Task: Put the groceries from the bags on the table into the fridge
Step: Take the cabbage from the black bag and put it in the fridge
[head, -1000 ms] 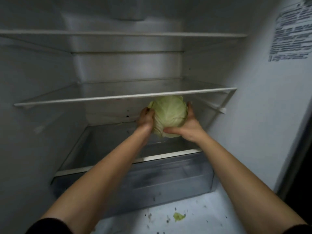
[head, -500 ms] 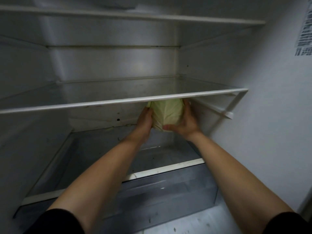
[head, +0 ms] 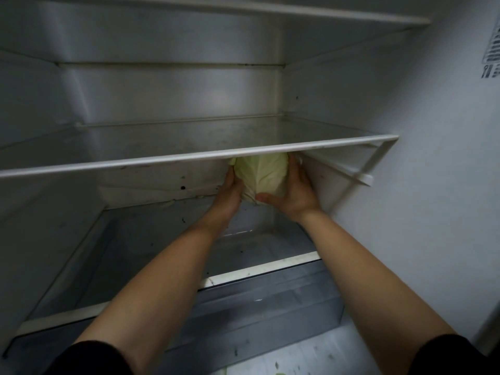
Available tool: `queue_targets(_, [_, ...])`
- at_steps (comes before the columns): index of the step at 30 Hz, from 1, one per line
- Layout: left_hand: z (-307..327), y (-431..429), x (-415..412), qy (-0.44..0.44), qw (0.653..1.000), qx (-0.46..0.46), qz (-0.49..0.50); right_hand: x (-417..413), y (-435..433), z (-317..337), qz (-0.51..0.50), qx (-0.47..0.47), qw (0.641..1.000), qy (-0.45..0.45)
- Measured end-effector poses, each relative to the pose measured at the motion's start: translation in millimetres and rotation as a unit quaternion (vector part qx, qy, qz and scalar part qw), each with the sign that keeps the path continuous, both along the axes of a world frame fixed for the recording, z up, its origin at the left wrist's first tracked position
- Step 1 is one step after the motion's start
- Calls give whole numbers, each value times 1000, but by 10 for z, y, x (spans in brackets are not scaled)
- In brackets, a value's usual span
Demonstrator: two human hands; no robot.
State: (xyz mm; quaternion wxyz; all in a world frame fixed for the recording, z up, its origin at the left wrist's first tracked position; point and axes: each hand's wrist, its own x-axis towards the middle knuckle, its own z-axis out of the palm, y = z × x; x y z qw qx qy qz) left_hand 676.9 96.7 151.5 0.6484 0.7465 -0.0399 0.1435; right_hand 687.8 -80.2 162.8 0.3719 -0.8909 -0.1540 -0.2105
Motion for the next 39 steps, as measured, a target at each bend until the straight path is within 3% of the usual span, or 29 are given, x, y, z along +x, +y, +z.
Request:
queue_targets(5, [56, -63, -212, -46, 992, 112, 38, -269, -49, 64, -23, -55, 997, 38])
queue_targets(9, [137, -65, -501, -42, 956, 284, 65, -467, -302, 97, -35, -77, 994, 65])
queue_targets(11, [170, -97, -760, -28, 941, 327, 85, -697, -399, 109, -36, -80, 995, 40])
queue_targets(17, [54, -187, -1778, -32, 845, 490, 210, -1255, -426, -231, -13, -105, 994, -14])
queue_targets(24, [-533, -169, -2868, -3, 790, 523, 318, -1840, -404, -919, -34, -119, 975, -185])
queue_targets(30, [-899, -300, -3661, 33, 782, 539, 311, -2382, -264, -1295, 10, -112, 984, -139])
queue_targets(39, [-707, -305, -5189, -58, 706, 590, 387, -3640, -8, -1113, 72, -94, 980, -159])
